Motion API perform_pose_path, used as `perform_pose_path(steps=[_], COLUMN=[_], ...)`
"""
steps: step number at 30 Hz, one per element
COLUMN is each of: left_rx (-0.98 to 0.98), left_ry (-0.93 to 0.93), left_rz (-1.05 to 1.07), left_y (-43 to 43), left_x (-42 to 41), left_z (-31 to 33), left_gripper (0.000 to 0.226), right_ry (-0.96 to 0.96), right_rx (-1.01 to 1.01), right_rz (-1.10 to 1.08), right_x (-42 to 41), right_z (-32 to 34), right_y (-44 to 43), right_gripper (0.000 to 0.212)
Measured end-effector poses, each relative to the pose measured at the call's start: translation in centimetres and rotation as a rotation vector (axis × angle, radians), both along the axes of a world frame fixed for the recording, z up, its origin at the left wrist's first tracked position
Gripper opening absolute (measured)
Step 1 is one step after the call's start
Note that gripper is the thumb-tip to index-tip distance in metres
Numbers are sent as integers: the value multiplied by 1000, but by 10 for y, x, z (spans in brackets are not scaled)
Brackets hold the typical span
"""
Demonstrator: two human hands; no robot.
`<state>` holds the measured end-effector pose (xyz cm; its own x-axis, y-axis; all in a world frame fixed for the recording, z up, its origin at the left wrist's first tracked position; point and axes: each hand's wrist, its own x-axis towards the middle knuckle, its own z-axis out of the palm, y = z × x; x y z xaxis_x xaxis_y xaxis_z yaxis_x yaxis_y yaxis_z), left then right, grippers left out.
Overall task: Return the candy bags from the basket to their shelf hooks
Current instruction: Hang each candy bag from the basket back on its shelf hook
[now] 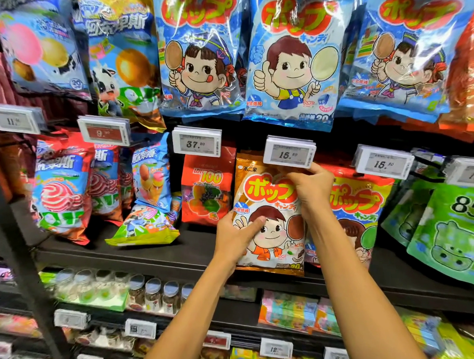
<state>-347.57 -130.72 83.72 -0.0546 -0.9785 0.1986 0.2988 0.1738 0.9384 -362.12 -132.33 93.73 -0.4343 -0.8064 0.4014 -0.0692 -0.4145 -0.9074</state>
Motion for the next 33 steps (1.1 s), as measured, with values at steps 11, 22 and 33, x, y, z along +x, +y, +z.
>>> perform_pose_path(steps=[11,22,33], left_rx=[16,19,77], left_ry=[16,-5,-64], left_rz=[-15,-40,-207], left_y=[-4,-12,-28], left_x=[-2,2,20], left_z=[1,1,3], left_gripper=[24,23,20], right_ry=[-40,-132,-216], right_rx=[74,104,120], right_rz=[34,129,174], right_x=[-10,-13,-13], right_z=[0,4,5], right_y=[-13,-17,-18], right_gripper=[50,37,23])
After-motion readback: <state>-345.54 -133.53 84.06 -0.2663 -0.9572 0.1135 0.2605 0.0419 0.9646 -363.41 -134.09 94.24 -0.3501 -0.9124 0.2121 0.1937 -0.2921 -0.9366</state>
